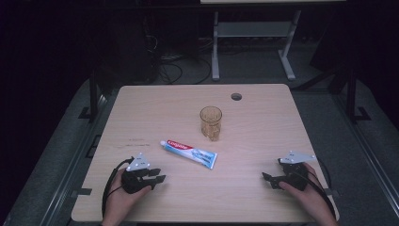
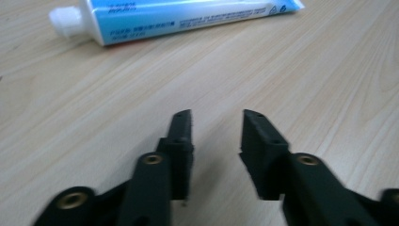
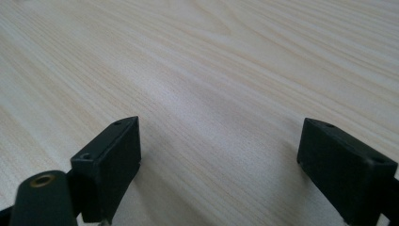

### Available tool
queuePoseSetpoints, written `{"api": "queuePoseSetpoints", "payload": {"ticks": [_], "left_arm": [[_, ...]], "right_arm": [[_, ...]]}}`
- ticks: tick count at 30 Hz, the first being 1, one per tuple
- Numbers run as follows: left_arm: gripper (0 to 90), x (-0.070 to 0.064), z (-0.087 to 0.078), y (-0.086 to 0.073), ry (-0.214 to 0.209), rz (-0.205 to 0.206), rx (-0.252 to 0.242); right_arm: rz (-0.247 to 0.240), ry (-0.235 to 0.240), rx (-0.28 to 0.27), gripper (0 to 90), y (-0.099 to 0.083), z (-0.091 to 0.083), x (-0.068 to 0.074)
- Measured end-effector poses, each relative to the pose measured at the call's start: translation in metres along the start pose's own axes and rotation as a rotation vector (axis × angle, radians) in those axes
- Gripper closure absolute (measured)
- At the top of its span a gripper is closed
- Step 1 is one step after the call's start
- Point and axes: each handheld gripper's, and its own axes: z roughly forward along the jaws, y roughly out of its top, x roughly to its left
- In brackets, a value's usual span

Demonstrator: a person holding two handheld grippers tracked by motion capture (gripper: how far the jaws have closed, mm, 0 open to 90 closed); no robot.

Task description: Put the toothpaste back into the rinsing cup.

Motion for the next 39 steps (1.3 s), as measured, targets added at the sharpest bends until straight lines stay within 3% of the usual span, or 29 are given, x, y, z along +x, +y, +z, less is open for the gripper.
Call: {"api": "queuePoseSetpoints", "payload": {"ticks": [8,19,31,39], "left_arm": [[89.8,0.001,0.001,0.02,-0.03,-0.002,-0.001],[90.0,0.007,0.007,0.04,-0.029,0.005,0.0],[90.0,0.027,0.02,0.069,-0.006,0.012,-0.012],[90.0,0.044,0.038,0.086,0.023,0.015,-0.01]], "right_arm": [[0.0,0.0,0.0,13.3,0.0,0.0,0.0],[-0.002,0.003,0.0,13.3,0.0,0.0,0.0],[-0.004,0.005,0.0,13.3,0.0,0.0,0.0],[-0.005,0.006,0.0,13.3,0.0,0.0,-0.001]]}}
